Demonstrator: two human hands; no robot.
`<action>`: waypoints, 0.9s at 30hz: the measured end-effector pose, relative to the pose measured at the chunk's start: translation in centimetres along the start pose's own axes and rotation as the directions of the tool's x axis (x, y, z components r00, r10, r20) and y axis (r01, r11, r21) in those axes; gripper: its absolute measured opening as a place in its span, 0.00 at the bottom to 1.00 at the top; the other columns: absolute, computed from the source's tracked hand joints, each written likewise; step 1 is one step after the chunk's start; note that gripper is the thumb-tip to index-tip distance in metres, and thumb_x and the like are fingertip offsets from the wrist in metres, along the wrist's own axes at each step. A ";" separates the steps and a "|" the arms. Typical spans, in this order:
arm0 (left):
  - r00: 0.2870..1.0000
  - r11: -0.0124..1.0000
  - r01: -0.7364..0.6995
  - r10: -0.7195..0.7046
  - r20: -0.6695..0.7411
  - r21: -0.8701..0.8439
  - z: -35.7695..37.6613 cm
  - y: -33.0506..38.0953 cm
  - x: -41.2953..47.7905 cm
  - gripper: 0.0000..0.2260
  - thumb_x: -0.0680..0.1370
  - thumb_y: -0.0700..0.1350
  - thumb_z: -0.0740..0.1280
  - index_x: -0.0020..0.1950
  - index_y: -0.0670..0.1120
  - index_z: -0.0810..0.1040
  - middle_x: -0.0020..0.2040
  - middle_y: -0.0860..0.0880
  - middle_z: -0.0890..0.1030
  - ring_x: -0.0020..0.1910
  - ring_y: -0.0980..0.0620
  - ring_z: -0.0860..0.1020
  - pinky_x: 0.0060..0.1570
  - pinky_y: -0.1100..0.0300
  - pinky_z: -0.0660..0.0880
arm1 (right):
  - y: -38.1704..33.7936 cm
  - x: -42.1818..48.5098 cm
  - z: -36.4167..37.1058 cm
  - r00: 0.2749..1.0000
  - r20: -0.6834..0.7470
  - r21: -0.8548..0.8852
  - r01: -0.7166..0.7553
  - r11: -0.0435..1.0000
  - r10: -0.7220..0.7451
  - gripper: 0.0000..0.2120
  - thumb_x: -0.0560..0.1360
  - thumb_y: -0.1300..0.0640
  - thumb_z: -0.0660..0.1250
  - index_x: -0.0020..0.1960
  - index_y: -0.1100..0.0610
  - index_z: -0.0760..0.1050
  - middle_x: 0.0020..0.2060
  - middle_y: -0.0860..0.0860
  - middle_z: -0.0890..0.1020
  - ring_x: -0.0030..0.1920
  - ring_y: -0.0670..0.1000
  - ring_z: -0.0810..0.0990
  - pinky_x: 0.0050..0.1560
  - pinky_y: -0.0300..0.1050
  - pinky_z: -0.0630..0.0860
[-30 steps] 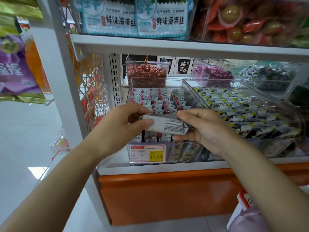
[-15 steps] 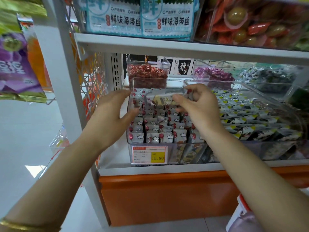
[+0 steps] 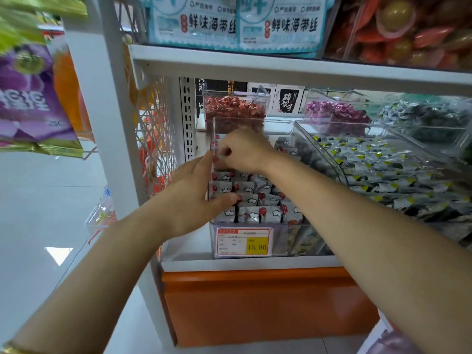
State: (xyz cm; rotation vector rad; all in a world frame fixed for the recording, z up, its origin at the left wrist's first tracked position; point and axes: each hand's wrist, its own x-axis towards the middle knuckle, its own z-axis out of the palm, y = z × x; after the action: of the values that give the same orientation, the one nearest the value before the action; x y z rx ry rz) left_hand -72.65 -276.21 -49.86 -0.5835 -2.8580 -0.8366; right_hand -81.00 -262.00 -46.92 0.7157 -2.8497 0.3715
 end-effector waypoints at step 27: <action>0.999 0.994 -0.005 0.000 -0.048 -0.108 -0.2 -0.2 0.2 0.32 0.76 0.55 0.64 0.76 0.52 0.54 0.72 0.49 0.64 0.70 0.48 0.64 0.65 0.54 0.65 | 1.1 0.1 -2.0 0.880 -0.412 0.506 0.008 0.862 0.234 0.03 0.76 0.64 0.65 0.44 0.58 0.74 0.38 0.46 0.75 0.39 0.41 0.73 0.40 0.30 0.70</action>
State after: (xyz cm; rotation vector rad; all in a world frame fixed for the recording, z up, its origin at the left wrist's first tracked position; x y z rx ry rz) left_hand -72.95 -276.41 -49.73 -0.5702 -2.7823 -0.9957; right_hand -81.39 -260.48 -45.18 0.4387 -2.3451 1.1590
